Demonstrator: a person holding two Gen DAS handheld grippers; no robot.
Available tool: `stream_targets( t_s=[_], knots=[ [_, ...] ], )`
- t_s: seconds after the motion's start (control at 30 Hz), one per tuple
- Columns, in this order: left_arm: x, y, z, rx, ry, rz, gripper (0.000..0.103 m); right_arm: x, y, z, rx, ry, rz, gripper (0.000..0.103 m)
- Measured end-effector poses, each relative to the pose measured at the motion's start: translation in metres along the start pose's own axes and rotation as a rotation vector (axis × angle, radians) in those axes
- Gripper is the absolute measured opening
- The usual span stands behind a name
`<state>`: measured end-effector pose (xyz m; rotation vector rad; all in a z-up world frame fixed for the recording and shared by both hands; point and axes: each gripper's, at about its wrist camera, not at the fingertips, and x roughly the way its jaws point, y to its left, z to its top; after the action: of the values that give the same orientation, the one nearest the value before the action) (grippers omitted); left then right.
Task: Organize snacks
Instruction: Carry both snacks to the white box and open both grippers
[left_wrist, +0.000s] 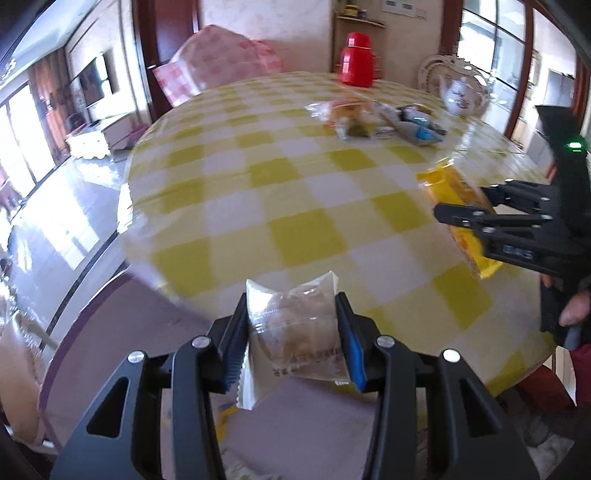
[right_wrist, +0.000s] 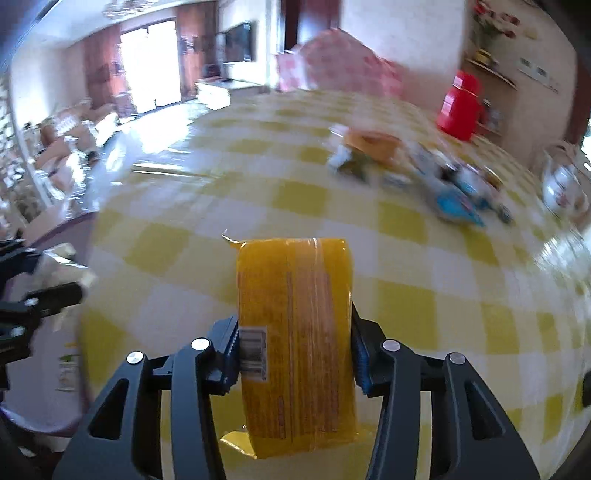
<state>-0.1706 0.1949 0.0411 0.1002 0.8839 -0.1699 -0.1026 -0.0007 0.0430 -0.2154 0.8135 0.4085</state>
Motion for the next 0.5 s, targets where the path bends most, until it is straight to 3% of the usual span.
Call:
stream_targets(
  t_s=[0.3, 0.5],
  knots=[
    [-0.016, 0.062, -0.03, -0.089, 0.034, 0.101, 0.045, -0.018, 0.105, 0.016, -0.187, -0.036, 0.166, 0.046],
    [-0.023, 0.093, -0.052, -0.123, 0.066, 0.15, 0.045, -0.02, 0.166, 0.007, -0.288, -0.005, 0.259, 0.046]
  ],
)
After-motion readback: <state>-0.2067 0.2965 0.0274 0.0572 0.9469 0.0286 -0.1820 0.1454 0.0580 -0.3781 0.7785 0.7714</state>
